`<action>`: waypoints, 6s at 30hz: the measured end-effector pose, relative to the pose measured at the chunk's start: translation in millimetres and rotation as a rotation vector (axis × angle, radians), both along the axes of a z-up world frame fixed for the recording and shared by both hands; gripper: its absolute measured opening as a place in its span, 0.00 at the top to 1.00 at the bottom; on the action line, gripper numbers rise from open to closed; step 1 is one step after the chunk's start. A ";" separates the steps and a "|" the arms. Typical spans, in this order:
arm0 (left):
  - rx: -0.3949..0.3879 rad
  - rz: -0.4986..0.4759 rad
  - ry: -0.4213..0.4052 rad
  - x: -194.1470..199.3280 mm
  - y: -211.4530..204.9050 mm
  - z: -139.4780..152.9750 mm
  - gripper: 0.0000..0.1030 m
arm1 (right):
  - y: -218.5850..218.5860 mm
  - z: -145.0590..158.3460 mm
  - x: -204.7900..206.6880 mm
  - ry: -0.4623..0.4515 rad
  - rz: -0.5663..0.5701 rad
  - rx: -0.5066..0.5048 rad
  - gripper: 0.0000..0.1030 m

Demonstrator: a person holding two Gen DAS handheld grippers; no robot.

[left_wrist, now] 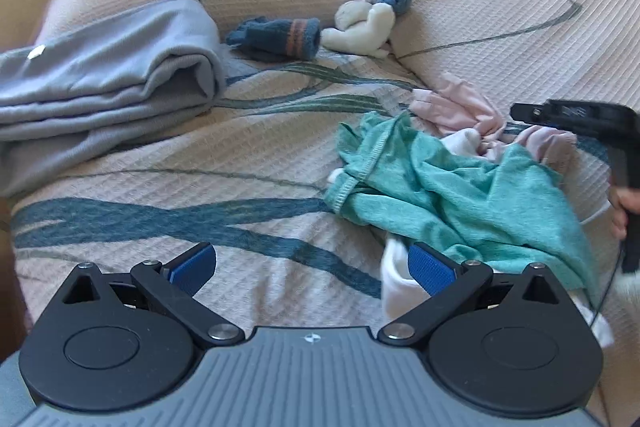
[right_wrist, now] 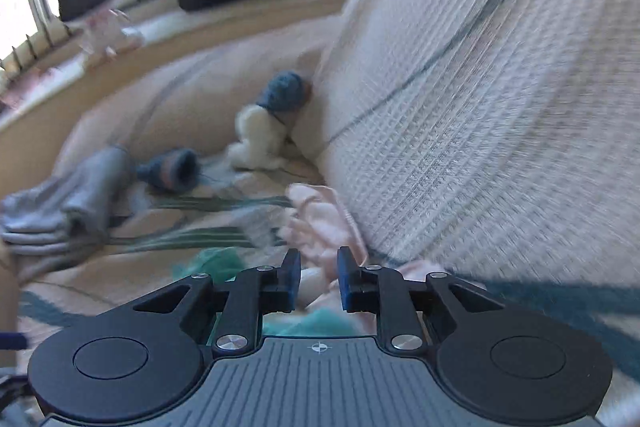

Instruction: Fold clothes

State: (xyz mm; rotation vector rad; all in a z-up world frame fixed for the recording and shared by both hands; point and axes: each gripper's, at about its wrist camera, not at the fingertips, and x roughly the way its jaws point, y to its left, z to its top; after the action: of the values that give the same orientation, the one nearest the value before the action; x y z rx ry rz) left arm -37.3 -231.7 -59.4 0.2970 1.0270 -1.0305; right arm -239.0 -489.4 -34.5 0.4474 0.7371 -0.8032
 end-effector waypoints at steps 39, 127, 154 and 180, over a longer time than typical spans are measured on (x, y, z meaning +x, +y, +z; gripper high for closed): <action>0.042 0.085 -0.017 30.0 33.7 -6.4 0.30 | 2.7 10.0 19.6 0.001 -0.070 -0.155 0.98; 0.196 0.435 -0.140 88.6 131.6 9.5 0.12 | 236.6 -28.9 161.6 -0.266 0.739 0.442 0.96; 0.261 0.313 -0.081 63.1 125.9 -32.7 0.10 | 284.1 -45.3 92.4 0.229 0.795 -0.059 0.37; 0.329 0.271 -0.207 56.0 133.8 -29.2 0.10 | 270.9 -31.1 129.6 0.254 0.922 -0.288 0.87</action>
State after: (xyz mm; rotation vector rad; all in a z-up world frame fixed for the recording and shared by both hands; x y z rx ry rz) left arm 18.7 -98.0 -88.6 0.5070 1.0139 -0.5718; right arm -109.4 -218.5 -65.6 -0.2687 0.9308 -0.0808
